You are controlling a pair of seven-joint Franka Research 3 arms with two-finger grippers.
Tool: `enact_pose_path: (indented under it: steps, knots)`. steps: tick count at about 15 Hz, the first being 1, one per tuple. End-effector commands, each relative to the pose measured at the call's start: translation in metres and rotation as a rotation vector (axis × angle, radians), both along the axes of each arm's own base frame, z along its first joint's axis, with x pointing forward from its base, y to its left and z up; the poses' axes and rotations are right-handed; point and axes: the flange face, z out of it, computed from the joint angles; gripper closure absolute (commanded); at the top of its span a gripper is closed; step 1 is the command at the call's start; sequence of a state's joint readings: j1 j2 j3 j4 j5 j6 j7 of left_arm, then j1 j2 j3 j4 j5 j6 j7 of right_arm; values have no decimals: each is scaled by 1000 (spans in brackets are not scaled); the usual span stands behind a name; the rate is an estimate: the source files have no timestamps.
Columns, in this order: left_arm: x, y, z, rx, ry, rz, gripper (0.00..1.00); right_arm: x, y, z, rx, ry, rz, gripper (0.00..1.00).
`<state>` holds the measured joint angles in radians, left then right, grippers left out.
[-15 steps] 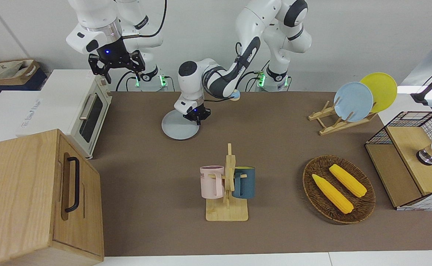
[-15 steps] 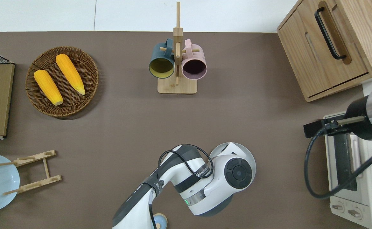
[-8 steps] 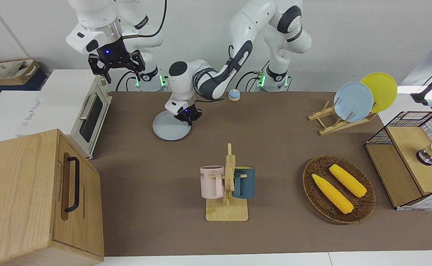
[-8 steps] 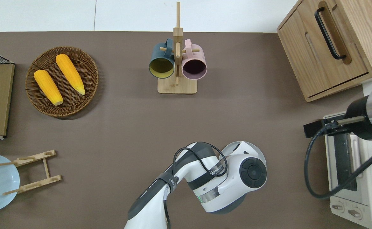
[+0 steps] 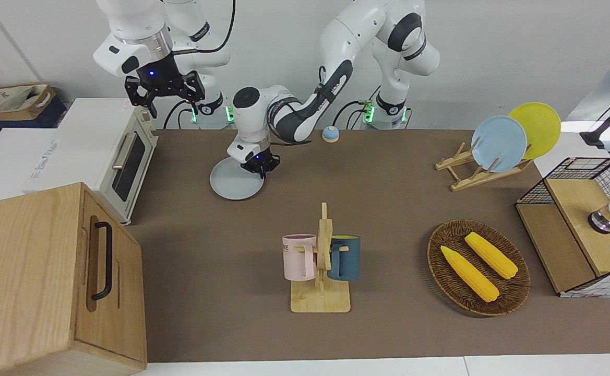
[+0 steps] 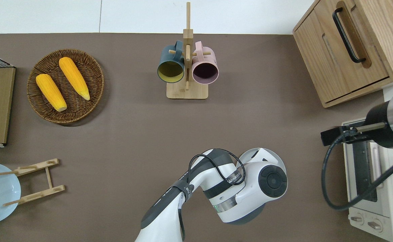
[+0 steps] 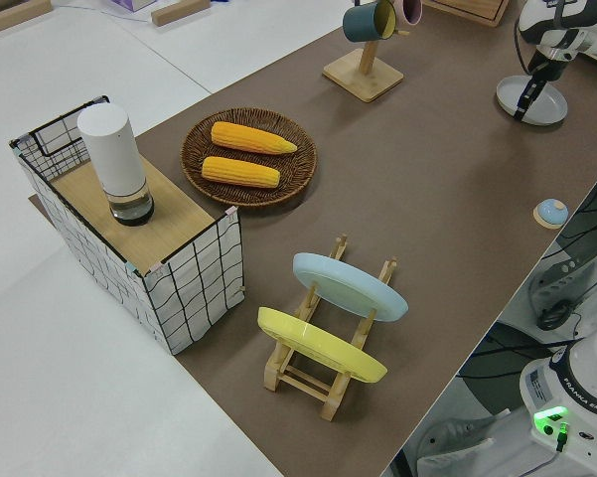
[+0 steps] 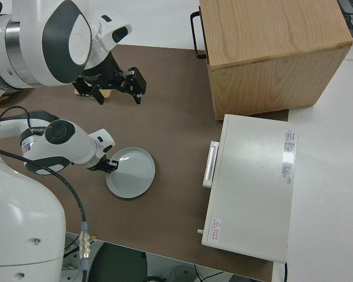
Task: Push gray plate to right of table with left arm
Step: 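Continue pushing the gray plate toward the toaster oven with the left gripper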
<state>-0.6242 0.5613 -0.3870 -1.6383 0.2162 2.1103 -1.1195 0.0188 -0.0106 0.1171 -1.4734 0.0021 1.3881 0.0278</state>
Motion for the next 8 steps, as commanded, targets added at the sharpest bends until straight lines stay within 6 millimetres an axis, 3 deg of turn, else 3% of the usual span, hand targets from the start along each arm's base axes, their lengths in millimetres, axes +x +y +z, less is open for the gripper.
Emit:
enact_pose_path:
  steps: [1, 6, 8]
  knots:
    - [1, -13, -19, 15, -10, 6, 845, -3, -2, 4, 9, 3, -4, 17]
    - [2, -12, -19, 26, -14, 0, 161, -3, -2, 4, 9, 3, -4, 17]
    - [2, -11, -15, 27, -22, -6, 16, -3, -2, 4, 9, 3, -6, 17]
